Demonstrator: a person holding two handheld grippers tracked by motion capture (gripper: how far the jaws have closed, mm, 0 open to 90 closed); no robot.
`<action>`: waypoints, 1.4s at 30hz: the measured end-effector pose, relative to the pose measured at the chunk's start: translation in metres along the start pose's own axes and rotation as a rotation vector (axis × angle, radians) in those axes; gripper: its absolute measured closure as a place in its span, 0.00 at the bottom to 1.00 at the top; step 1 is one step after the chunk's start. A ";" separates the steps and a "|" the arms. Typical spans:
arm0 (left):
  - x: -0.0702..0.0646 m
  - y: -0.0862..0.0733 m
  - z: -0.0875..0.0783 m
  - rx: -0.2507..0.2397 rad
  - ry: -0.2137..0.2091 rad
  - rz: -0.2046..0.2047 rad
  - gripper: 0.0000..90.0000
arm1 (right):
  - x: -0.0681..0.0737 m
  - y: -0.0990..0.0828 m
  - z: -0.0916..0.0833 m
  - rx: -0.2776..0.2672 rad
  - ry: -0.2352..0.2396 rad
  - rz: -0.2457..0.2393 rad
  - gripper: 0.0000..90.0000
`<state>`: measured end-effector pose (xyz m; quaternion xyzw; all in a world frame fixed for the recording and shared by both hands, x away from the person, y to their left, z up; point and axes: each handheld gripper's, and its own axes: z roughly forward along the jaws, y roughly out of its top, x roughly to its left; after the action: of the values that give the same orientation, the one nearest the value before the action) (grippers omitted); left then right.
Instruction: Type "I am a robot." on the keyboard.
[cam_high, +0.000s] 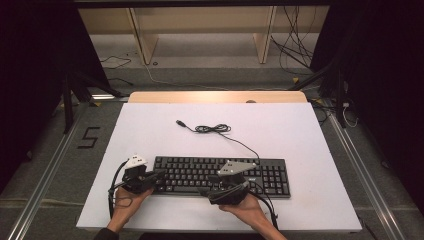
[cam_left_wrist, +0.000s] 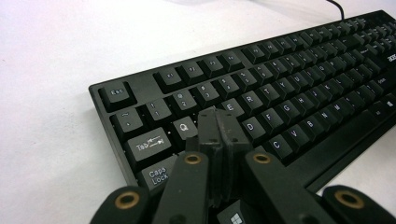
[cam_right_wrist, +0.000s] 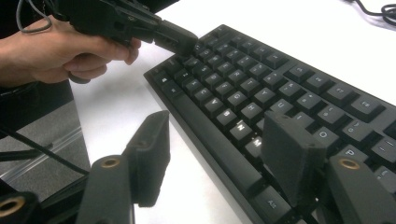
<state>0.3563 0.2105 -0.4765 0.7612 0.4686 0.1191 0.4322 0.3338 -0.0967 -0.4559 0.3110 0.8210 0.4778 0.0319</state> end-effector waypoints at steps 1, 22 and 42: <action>0.000 0.000 0.001 0.002 0.002 0.002 0.99 | -0.001 0.000 -0.001 -0.001 -0.002 0.002 0.48; 0.002 -0.001 0.012 0.052 0.015 0.014 0.99 | -0.006 -0.003 -0.011 -0.016 -0.022 0.019 0.45; -0.001 0.001 0.006 0.030 0.006 0.012 0.93 | -0.010 -0.003 -0.011 -0.020 -0.038 0.032 0.42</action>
<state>0.3596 0.2059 -0.4793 0.7699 0.4672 0.1170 0.4186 0.3361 -0.1114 -0.4547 0.3327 0.8103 0.4806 0.0430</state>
